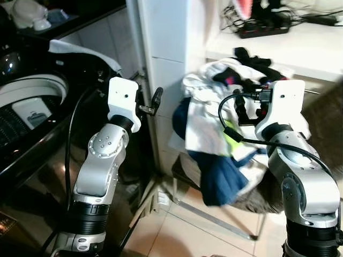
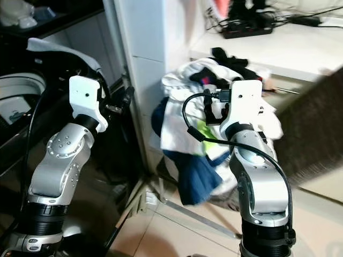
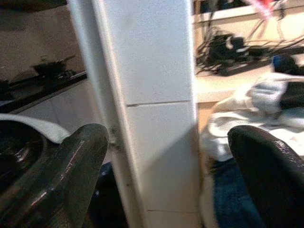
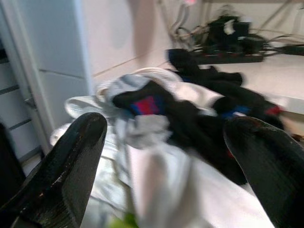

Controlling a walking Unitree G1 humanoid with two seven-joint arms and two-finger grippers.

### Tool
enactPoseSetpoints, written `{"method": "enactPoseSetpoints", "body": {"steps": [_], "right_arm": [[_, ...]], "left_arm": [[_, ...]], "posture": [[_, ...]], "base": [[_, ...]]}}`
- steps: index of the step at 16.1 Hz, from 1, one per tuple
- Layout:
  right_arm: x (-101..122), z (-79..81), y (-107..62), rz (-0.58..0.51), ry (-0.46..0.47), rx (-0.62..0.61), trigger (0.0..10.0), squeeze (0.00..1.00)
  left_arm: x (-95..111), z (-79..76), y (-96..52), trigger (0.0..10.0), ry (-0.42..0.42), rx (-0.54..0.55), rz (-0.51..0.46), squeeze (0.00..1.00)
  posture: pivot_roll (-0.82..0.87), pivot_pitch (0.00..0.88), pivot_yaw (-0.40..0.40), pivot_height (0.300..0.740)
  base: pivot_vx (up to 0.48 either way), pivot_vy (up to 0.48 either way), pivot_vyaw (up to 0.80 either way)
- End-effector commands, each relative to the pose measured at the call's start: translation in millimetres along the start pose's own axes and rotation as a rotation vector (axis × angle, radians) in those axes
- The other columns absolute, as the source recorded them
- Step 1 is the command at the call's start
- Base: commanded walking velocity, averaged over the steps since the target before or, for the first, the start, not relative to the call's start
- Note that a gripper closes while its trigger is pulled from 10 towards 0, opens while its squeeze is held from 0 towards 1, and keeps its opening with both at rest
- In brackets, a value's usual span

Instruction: Clothes washing

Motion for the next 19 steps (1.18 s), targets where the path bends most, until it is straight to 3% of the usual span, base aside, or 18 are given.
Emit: {"method": "enactPoseSetpoints", "body": {"steps": [1, 6, 8, 13, 16, 19], "right_arm": [[-1, 5.1, 1.4, 0.015, -0.023, 0.026, 10.0, 0.0], [-2, 8.2, 2.0, 0.018, -0.039, 0.048, 10.0, 0.0], [-1, 6.8, 1.9, 0.013, 0.008, 0.038, 10.0, 0.0], [0, 9.7, 0.6, 0.009, 0.008, 0.07, 10.0, 0.0], [13, 12.0, -1.3, -0.009, -0.04, 0.174, 10.0, 0.0], [27, -0.2, -1.4, 0.017, -0.103, 0.207, 10.0, 0.0]], "left_arm": [[-1, 3.9, -2.2, 10.0, 0.004, 0.013, 0.01, 0.0], [-2, 6.7, -4.6, 10.0, 0.004, 0.022, 0.012, 0.0], [-3, 9.0, -6.2, 10.0, 0.007, 0.029, 0.016, 0.0], [-4, 14.2, -9.9, 10.0, 0.003, 0.055, 0.023, 0.0], [-4, 17.9, -10.9, 10.0, -0.012, 0.058, 0.024, 0.0], [-2, 18.9, -12.6, 10.0, -0.015, 0.032, 0.01, 0.0]], "posture": [[0.0, 0.0, 0.038, 0.74], [0.01, 0.0, 0.03, 0.74], [0.01, 0.0, 0.03, 0.74], [0.02, 0.0, 0.031, 0.74], [0.02, 0.0, 0.03, 0.74], [0.02, 0.0, 0.029, 0.74]], "base": [[0.341, 0.0, 0.0], [0.343, 0.0, 0.61], [0.343, 0.0, 0.0], [0.272, 0.0, 0.0], [0.0, 0.0, 0.0], [0.0, 0.0, 0.0]]}}
Point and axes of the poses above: a point about 5 cm out from each wrist's last joint towards the gripper, its own y axis pointing out of the wrist towards the gripper, its own x axis along the axis of the wrist's last joint, z = x × y, the point moved 1 cm from there along y, pointing out of the wrist towards the gripper, and after that the axes turned 14 degrees about y, right-handed, at the moved point
